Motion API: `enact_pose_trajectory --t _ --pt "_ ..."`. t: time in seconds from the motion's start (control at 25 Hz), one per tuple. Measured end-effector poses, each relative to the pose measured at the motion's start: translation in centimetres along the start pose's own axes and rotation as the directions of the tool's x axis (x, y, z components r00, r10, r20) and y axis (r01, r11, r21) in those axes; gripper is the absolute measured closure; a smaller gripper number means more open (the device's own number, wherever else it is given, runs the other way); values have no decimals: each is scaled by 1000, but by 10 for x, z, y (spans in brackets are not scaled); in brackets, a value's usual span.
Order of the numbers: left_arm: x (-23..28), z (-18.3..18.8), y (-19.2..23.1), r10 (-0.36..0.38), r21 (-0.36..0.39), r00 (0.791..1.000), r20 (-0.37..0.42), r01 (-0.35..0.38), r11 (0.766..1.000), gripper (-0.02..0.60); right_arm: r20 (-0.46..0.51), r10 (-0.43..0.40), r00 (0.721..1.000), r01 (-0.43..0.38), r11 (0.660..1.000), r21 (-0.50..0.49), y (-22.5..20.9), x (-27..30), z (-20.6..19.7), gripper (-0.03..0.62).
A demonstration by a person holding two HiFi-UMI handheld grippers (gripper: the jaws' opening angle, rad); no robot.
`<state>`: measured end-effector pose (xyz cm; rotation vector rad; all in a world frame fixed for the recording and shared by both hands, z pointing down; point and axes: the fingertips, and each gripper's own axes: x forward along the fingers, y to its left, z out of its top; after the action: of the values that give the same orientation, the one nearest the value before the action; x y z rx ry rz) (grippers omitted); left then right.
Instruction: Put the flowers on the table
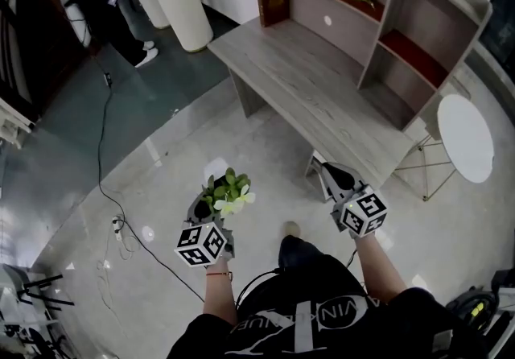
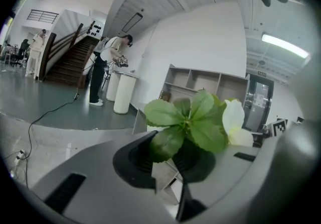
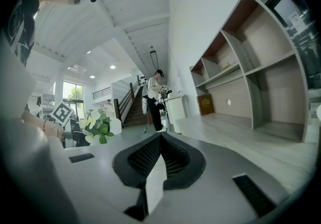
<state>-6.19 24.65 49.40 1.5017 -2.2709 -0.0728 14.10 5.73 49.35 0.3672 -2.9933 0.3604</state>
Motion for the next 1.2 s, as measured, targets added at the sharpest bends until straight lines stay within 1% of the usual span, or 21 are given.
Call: enact_pose_trajectory --t 0.28,0.48,0.64,0.8,1.0,1.2 --pt "53 25 20 -1 1 1000 3 1 1000 511 3 -6 1000 6 1000 9 -30 47 11 583" --pt "90 42 24 -27 23 1000 3 27 999 511 14 -23 1000 23 999 25 -52 72 16 583" --pt "114 49 23 -45 23 999 7 44 999 511 18 -17 1000 17 1000 20 -62 89 20 583" --pt "136 50 14 -73 8 997 -4 73 997 511 5 -15 1000 15 1000 11 -70 92 20 583" --pt "156 57 -1 -126 33 992 -19 126 991 511 5 -59 998 59 998 20 -82 84 21 583" --pt "183 61 -9 -168 41 985 -33 169 985 511 19 -96 995 96 995 26 -97 85 24 583"
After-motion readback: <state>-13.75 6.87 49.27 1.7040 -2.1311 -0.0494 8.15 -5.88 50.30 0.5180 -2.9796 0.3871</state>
